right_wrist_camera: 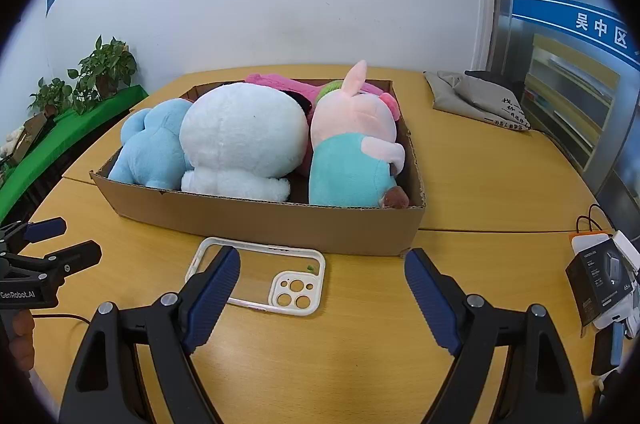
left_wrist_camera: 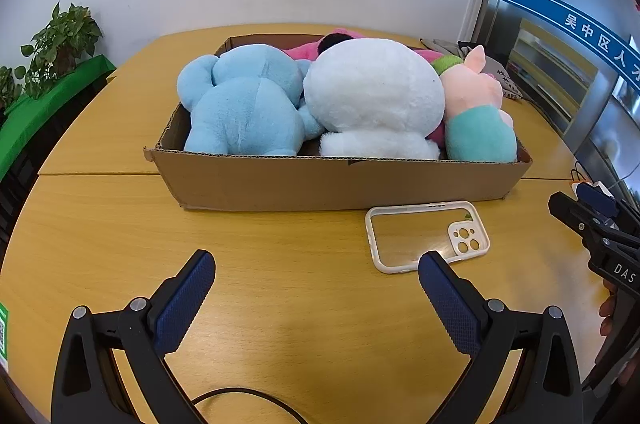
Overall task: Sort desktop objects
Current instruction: 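Withdraw both grippers and move toward the white phone case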
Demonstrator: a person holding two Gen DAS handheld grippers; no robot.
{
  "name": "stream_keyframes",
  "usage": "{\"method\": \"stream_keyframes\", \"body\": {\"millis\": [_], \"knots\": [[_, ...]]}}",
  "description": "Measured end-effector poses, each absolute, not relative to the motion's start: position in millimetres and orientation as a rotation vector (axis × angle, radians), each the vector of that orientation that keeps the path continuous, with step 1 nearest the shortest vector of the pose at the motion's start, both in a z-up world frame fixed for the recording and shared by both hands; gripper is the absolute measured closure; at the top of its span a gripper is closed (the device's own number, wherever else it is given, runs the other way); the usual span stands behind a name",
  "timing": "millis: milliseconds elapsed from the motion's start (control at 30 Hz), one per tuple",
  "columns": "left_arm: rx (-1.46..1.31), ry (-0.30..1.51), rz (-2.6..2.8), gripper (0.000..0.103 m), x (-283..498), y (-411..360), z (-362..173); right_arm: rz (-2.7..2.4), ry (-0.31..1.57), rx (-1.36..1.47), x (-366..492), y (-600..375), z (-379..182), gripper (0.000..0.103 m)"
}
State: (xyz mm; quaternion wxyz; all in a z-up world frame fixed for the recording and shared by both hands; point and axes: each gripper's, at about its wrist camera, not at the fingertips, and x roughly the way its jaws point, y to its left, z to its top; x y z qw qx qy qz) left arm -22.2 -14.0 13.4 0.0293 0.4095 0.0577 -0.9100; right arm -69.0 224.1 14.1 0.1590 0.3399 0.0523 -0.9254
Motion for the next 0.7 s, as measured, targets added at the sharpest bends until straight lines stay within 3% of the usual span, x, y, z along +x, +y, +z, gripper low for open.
{"method": "stream_keyframes", "body": {"millis": [700], "knots": [[1.312, 0.2, -2.83, 0.0, -34, -6, 6, -2.637, 0.134, 0.996, -76, 227, 7, 0.018]]}}
